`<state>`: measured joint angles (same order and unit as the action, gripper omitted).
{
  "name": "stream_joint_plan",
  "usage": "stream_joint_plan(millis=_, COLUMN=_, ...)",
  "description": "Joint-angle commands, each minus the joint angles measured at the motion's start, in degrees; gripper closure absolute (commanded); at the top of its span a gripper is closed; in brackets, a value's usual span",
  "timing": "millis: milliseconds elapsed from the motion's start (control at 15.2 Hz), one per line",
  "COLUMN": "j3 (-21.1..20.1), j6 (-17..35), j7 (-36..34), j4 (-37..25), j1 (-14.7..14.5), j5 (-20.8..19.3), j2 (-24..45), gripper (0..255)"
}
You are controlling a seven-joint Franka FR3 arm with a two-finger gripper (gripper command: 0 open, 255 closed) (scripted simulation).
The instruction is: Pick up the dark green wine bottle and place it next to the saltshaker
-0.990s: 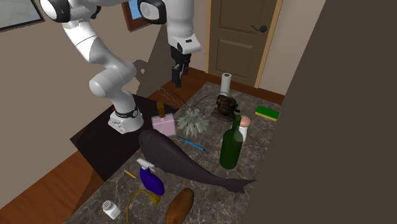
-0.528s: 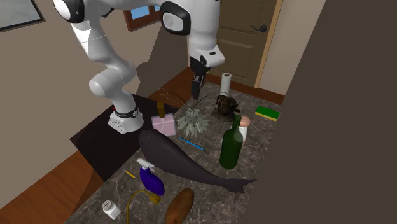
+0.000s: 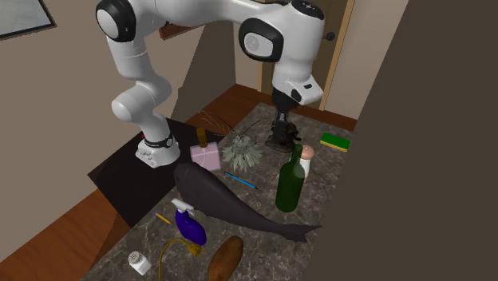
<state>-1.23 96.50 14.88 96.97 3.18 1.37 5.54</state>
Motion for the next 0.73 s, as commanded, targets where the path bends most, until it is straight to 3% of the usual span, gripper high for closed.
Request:
stream_joint_plan(millis=0, j3=-0.02, j6=-0.84, j7=0.26, j4=-6.0, j1=-0.04, j5=-0.33, j2=5.32, gripper=0)
stream_joint_plan(millis=264, j3=0.11, j6=-3.95, j7=1.07, j4=-18.8, j1=0.02, j5=-0.93, j2=15.34, gripper=0)
stream_joint_plan(millis=660, j3=0.1, j6=1.05, j7=1.09, j4=-12.96, j1=0.01, j5=-0.91, j2=14.5, gripper=0)
